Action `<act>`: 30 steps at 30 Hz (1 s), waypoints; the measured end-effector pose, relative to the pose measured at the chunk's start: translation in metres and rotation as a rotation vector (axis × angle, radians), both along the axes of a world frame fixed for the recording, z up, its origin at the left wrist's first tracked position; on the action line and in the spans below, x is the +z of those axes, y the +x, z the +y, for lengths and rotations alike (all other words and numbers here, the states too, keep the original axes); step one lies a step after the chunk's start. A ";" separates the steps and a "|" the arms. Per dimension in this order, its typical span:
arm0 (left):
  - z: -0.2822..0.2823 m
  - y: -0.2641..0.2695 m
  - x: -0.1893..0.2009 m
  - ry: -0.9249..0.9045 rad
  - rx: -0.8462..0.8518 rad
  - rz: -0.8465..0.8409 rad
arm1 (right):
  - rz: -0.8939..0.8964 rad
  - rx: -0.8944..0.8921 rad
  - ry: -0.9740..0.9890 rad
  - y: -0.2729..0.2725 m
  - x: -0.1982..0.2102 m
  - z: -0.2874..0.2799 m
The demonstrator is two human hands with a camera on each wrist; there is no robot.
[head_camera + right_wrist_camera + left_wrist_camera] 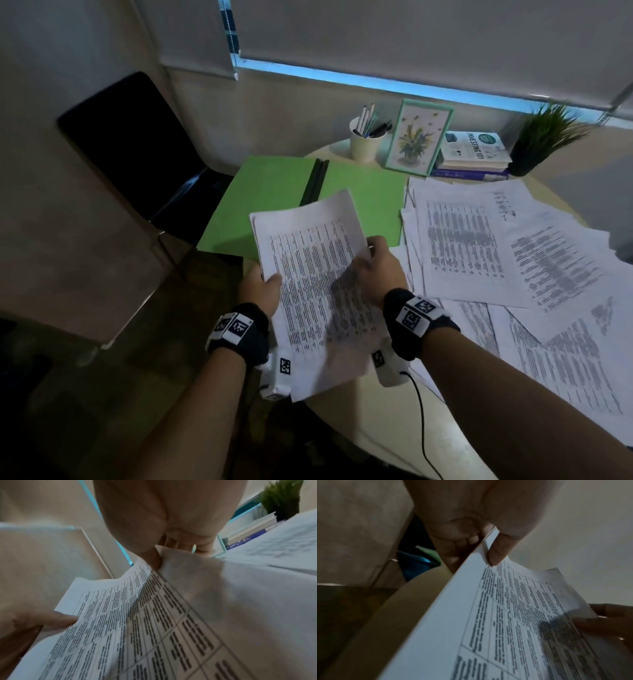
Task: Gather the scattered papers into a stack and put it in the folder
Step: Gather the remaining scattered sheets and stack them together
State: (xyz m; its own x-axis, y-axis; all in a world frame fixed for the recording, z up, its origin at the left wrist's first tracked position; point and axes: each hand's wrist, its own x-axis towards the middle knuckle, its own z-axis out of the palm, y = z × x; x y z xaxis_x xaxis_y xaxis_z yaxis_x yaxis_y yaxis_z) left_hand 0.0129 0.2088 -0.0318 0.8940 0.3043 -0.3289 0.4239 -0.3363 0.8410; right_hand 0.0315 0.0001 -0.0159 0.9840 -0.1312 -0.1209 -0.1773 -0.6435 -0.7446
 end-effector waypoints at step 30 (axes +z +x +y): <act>-0.011 -0.019 -0.010 0.234 0.002 0.030 | 0.089 0.055 -0.407 -0.029 -0.055 -0.041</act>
